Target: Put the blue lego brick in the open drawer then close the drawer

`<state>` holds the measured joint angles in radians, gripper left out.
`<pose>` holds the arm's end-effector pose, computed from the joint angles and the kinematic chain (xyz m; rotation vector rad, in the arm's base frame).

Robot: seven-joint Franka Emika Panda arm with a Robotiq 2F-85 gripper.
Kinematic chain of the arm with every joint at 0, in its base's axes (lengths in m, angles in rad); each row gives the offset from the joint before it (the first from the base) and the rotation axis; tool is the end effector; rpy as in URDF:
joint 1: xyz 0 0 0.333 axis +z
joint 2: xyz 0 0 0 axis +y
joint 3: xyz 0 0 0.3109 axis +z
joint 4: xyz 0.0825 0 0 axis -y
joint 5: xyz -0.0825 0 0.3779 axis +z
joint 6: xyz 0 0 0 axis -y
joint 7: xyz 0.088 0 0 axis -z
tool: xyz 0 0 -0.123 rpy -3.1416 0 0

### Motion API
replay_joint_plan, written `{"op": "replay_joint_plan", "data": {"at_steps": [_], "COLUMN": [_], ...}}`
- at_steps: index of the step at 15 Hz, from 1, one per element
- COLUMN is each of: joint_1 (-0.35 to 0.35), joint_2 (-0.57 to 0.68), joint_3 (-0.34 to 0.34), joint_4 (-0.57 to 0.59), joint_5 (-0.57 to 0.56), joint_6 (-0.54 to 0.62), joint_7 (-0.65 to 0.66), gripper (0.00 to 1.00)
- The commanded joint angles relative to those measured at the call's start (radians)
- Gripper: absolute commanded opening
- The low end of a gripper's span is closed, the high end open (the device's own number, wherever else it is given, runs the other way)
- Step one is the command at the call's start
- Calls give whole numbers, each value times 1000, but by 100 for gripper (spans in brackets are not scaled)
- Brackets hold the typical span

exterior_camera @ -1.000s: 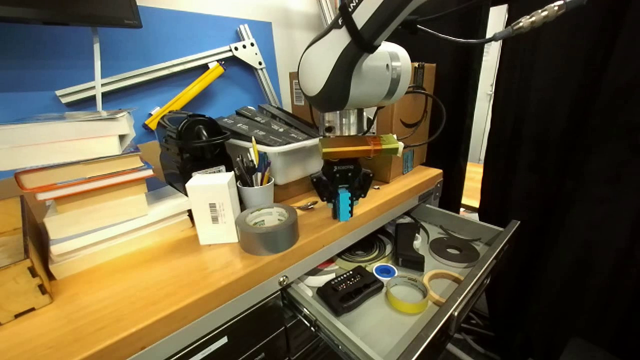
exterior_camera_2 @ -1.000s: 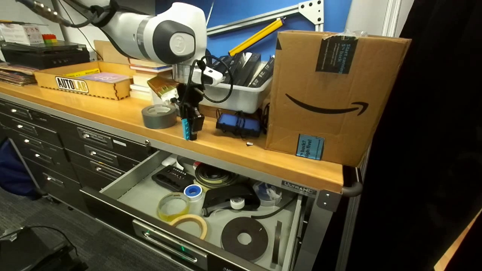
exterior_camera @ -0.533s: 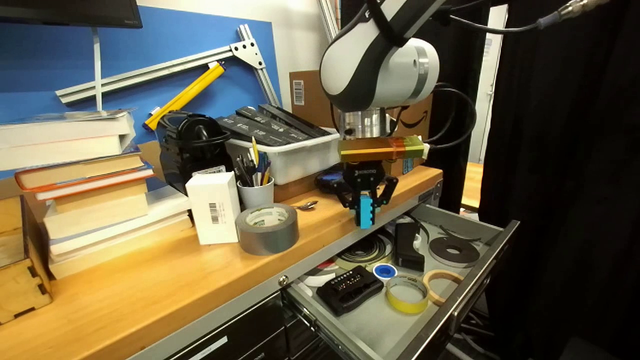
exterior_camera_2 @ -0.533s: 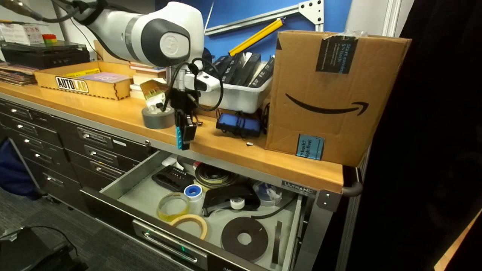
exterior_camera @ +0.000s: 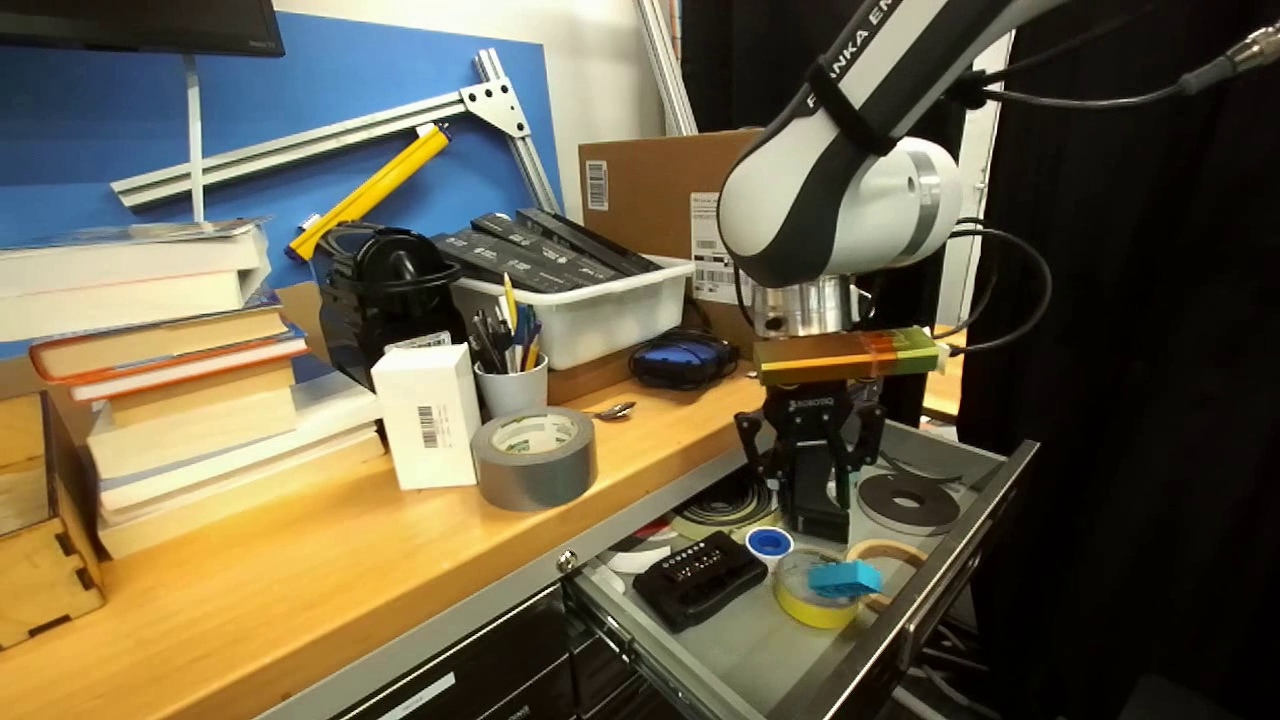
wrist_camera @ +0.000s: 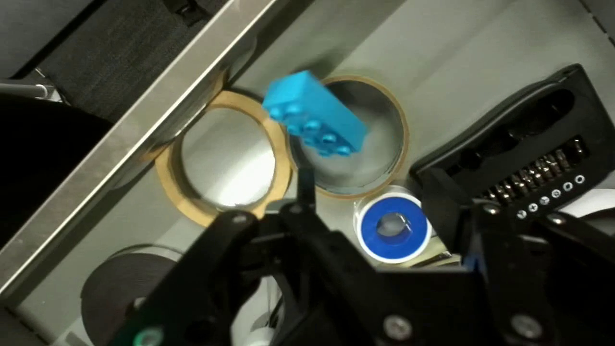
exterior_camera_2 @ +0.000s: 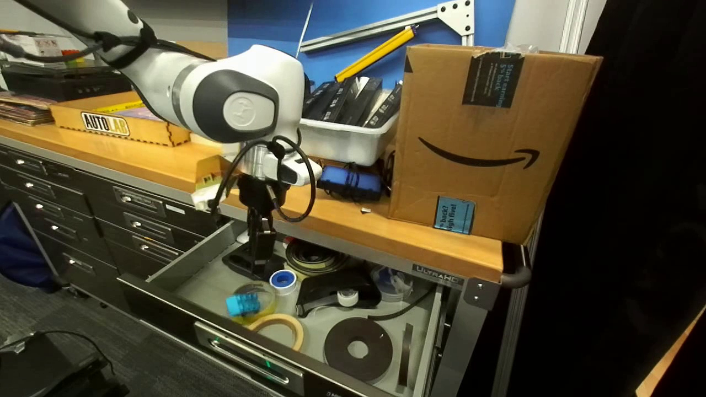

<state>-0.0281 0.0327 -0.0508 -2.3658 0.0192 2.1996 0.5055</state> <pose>0.4696 -0.0363 0.2806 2.9597 -0.9113 -0.3061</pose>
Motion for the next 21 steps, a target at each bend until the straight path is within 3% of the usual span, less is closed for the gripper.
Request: {"op": "replay_joint_plan", "data": {"at_steps": [1,3,6,8,17,18,21], "joint_1": [-33,-57,-93,-104,-88,-86,-80], "joint_2": [-91,-122,-135,-112,-2,-1,-12], "joint_3": [-30,-49,-67,-73,-61,-61,-60], "joint_4": [-72,-105,-155,-175,-219,-222,-253], "joint_5": [-11,-41,-111,-89,-88,-98,-93], "joint_6": [-3,-28,-69,-140,-226,-220,-25], "joint_7": [-6,11,32,-37,-129,-120,-57], "gripper": [93,100,100,100,100,100,100]}}
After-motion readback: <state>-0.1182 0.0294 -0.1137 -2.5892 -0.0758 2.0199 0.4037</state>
